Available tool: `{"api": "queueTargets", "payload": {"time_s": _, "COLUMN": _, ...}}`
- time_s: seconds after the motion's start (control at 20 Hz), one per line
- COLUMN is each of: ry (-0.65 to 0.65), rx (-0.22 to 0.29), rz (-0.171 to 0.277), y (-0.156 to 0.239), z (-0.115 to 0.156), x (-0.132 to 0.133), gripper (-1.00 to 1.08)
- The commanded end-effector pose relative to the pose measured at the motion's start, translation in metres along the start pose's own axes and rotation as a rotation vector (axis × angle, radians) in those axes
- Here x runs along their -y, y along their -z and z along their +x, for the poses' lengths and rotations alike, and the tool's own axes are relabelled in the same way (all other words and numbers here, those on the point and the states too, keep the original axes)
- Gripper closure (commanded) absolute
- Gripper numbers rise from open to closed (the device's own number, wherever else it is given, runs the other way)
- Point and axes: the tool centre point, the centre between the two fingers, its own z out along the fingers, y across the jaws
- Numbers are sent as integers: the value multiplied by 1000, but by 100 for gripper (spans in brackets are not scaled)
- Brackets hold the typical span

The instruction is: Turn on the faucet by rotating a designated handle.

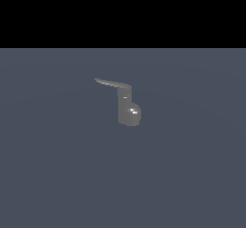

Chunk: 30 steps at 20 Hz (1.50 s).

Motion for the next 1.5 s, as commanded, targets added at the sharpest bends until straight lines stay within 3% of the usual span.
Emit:
{"api": "queueTargets", "payload": {"time_s": 0.0, "ry": -56, "rx": 1, "rz": 1, "y": -12, "z": 7, "x": 11, "gripper": 108}}
{"api": "queueTargets", "payload": {"time_s": 0.75, "ry": -380, "rx": 5, "rz": 4, "y": -82, "z": 63, "x": 68, "gripper": 108}}
{"api": "queueTargets", "payload": {"time_s": 1.45, "ry": -667, "rx": 7, "rz": 4, "y": -143, "z": 127, "x": 100, "gripper": 108}}
